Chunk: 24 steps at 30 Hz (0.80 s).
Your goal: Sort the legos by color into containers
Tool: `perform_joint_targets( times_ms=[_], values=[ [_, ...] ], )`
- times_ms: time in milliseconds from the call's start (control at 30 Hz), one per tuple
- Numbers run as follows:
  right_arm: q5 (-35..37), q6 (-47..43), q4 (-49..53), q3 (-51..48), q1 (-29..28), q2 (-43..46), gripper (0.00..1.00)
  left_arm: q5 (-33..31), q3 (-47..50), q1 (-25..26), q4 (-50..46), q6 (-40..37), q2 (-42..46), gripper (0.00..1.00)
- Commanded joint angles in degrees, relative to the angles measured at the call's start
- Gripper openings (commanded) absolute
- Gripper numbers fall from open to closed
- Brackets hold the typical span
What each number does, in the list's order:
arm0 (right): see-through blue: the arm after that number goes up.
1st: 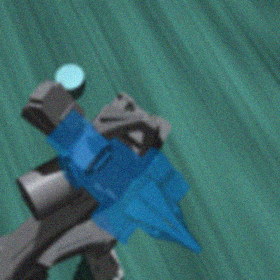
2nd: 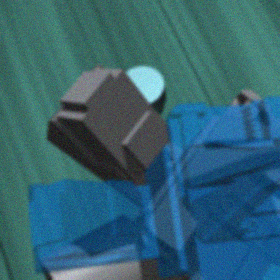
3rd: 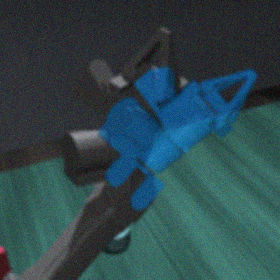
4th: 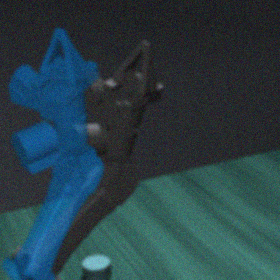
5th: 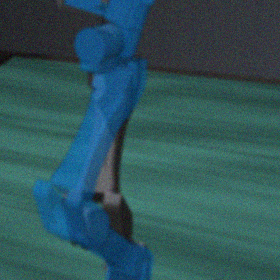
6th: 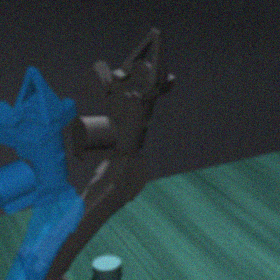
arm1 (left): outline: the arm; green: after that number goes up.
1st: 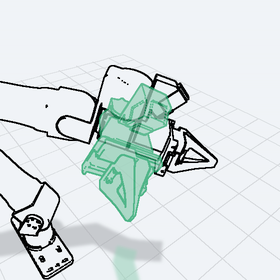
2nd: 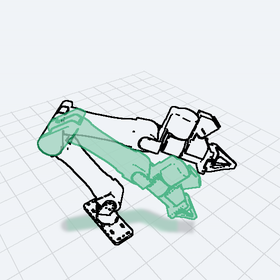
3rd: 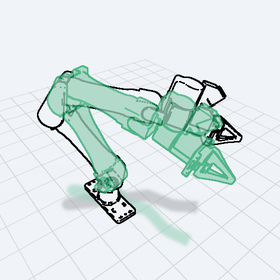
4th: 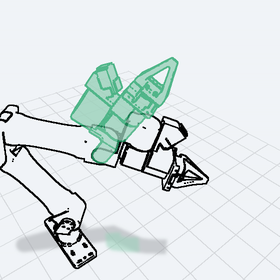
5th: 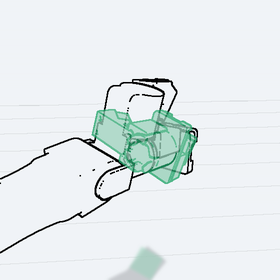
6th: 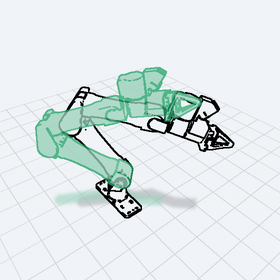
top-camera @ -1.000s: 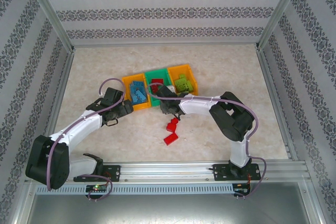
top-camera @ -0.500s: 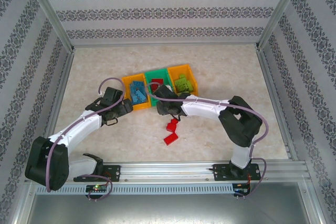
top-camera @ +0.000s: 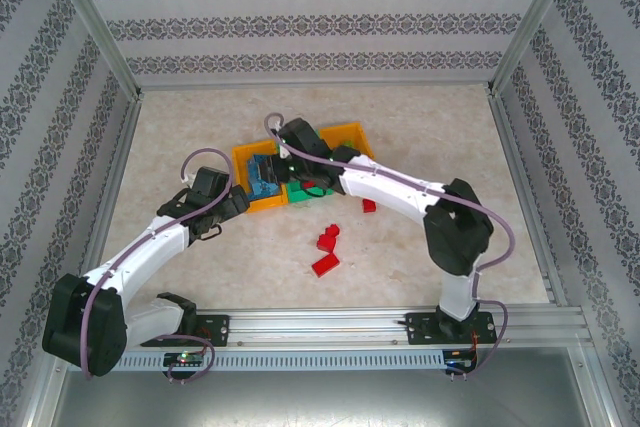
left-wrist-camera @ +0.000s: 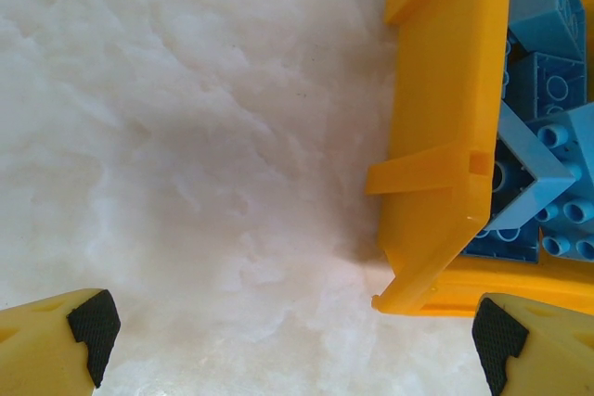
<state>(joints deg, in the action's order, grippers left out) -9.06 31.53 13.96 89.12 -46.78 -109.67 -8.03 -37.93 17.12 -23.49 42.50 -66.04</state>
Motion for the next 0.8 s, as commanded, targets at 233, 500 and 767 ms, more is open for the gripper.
perform_joint_targets(
  times_ms=[233,500,767],
  values=[
    [-6.58,4.92,-0.78,17.95,3.61,-17.67,0.34,-1.29,1.14,-0.57,-0.95,0.63,0.98,0.99],
    [-6.47,4.72,-1.12,20.59,3.48,-19.34,0.63,-0.25,1.76,-0.56,0.10,0.41,0.95,0.99],
    [-4.36,1.71,-2.28,12.85,2.51,-11.06,0.89,1.98,2.06,-0.12,1.63,-2.18,2.19,1.00]
  ],
)
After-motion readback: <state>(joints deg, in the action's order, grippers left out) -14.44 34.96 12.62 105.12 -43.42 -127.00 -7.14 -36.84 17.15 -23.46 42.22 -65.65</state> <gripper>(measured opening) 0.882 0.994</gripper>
